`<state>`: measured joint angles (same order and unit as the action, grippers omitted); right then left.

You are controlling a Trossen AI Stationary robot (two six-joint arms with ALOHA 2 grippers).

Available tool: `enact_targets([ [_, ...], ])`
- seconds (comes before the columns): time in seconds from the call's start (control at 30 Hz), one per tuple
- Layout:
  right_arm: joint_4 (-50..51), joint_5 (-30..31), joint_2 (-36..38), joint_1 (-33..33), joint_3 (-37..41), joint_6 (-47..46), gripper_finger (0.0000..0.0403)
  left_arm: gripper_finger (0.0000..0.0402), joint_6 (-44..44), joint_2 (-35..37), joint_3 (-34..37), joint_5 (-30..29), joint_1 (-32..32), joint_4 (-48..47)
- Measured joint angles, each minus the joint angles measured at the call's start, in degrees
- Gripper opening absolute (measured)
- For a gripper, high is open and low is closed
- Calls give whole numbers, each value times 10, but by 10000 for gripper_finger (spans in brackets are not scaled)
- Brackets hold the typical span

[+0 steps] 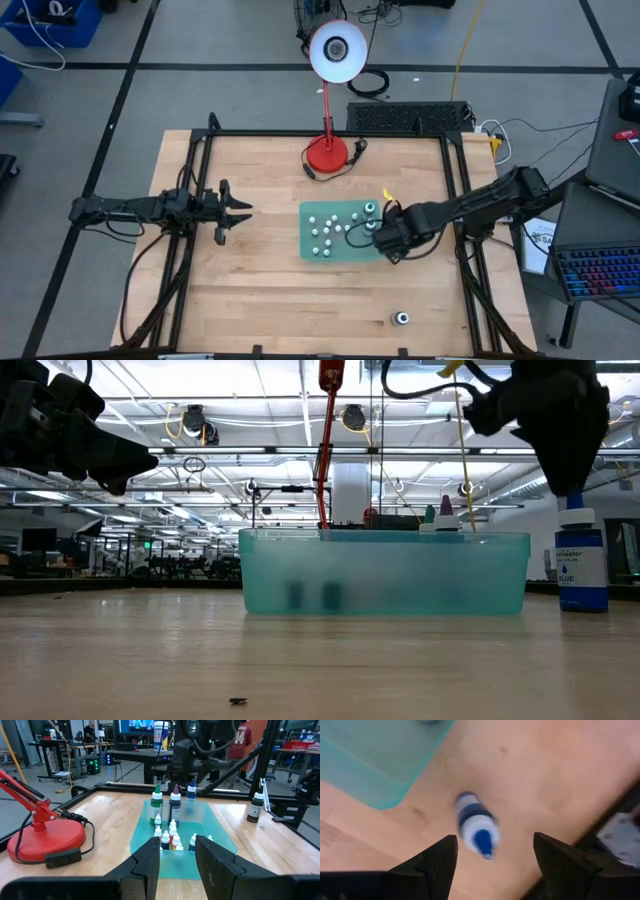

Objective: Pick & Place food coloring
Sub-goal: Put the big blue food coloring bottle into the green bin

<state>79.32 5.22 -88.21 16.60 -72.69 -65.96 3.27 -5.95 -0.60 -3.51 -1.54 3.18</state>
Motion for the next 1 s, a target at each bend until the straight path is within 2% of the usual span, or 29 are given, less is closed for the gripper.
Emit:
enact_targets([
  [0.13, -68, -24, -1, 0, 41, 9, 247, 127, 0, 0, 0, 0, 0, 0],
  [0.4, -117, -39, 0, -1, 111, 7, 247, 127, 0, 0, 0, 0, 0, 0],
  [0.77, -151, -25, 0, -1, 126, 8, 246, 127, 0, 0, 0, 0, 0, 0],
  [0.87, -151, -22, 0, -1, 126, 10, 234, 127, 0, 0, 0, 0, 0, 0],
  [1.0, -151, -21, 0, -1, 126, 18, 188, 127, 0, 0, 0, 0, 0, 0],
])
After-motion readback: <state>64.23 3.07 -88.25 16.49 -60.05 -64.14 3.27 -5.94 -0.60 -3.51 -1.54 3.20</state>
